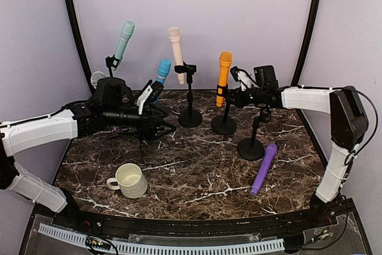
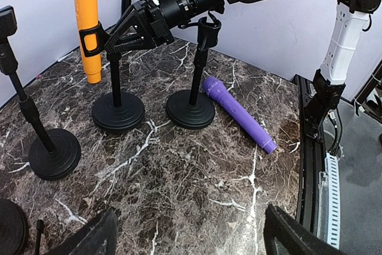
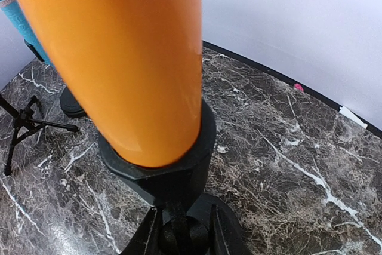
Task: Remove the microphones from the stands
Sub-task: Pick up the microphone stand with the microphone from the center of the board, then pass from the right arm to the left
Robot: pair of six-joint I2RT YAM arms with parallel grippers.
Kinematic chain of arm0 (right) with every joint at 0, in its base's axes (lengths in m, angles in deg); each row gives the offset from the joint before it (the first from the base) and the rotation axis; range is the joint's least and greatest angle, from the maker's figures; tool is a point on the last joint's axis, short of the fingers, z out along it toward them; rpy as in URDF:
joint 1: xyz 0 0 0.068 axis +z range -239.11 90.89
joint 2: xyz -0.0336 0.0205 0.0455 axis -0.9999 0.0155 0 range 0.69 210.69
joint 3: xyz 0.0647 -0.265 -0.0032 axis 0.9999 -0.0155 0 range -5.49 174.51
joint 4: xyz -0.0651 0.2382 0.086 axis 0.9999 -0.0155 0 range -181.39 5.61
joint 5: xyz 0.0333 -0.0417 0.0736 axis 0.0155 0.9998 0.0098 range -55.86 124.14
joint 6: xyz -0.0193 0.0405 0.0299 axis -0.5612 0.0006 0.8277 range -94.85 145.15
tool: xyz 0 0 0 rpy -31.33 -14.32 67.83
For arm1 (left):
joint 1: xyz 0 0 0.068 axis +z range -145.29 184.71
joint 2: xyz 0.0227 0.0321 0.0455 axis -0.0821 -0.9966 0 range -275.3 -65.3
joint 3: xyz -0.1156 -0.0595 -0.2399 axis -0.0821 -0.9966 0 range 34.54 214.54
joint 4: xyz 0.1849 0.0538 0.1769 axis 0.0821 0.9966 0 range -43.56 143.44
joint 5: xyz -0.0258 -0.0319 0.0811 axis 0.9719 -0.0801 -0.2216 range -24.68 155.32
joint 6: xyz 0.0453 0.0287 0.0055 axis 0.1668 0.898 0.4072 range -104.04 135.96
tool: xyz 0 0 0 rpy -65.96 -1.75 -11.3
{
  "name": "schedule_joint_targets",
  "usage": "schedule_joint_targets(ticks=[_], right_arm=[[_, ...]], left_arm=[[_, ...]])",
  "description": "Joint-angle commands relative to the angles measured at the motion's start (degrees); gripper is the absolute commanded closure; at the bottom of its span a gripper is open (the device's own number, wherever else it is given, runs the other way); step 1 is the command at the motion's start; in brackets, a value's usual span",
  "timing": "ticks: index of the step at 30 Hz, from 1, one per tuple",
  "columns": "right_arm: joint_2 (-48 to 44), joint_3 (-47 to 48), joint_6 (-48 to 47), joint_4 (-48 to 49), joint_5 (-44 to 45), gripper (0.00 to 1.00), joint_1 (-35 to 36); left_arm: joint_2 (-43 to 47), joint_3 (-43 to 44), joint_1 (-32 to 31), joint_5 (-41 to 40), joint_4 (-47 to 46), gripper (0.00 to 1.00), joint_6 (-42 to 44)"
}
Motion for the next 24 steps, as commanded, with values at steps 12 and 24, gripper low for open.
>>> schedule_joint_targets(ticks=[12,24], right_arm=[[-11.01,4.24,1.0,4.88,-2.21,1.0,2.22],[-19.83,3.67,-1.58,-3.9,-2.22,1.0,7.91]], left_arm=[[4.88,-2.71,0.28,-2.03,-3.29,0.13,1.56],[5.46,-0.35,0.21,-2.65,-2.66,0.13,2.53]])
